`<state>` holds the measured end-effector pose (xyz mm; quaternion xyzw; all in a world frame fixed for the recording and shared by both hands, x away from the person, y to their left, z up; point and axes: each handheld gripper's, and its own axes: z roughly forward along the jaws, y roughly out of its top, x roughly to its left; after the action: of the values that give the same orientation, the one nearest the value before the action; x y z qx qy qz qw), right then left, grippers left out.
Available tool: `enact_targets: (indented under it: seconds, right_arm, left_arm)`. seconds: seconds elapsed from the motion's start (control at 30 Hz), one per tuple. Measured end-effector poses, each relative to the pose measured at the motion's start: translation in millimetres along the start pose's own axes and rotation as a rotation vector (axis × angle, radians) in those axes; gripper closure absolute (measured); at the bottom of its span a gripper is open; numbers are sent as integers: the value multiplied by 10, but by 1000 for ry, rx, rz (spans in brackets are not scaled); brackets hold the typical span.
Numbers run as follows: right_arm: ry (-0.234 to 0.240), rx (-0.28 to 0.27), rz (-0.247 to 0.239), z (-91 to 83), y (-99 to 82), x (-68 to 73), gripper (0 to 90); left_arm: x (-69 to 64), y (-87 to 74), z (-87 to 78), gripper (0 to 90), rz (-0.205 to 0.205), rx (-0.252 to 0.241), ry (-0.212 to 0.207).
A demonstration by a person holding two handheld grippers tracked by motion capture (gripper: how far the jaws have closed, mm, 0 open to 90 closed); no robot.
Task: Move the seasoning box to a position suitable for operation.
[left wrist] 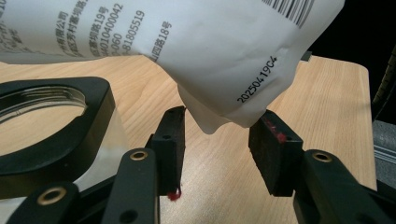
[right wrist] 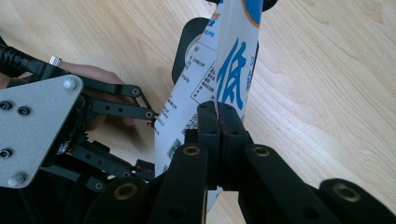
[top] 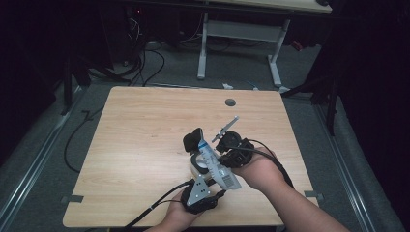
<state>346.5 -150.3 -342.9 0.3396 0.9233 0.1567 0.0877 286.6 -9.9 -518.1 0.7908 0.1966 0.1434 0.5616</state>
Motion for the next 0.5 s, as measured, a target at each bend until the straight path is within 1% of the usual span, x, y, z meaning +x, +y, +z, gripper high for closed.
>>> enact_targets:
  seconds: [0.2, 0.5]
  right_arm:
    - [5, 3, 3, 17, -17, -4, 897]
    - [4, -2, 4, 10, -41, -18, 897]
  left_arm:
    - [-14, -9, 16, 563, -11, 7, -4]
    - [10, -17, 28, 563, -39, 14, -11]
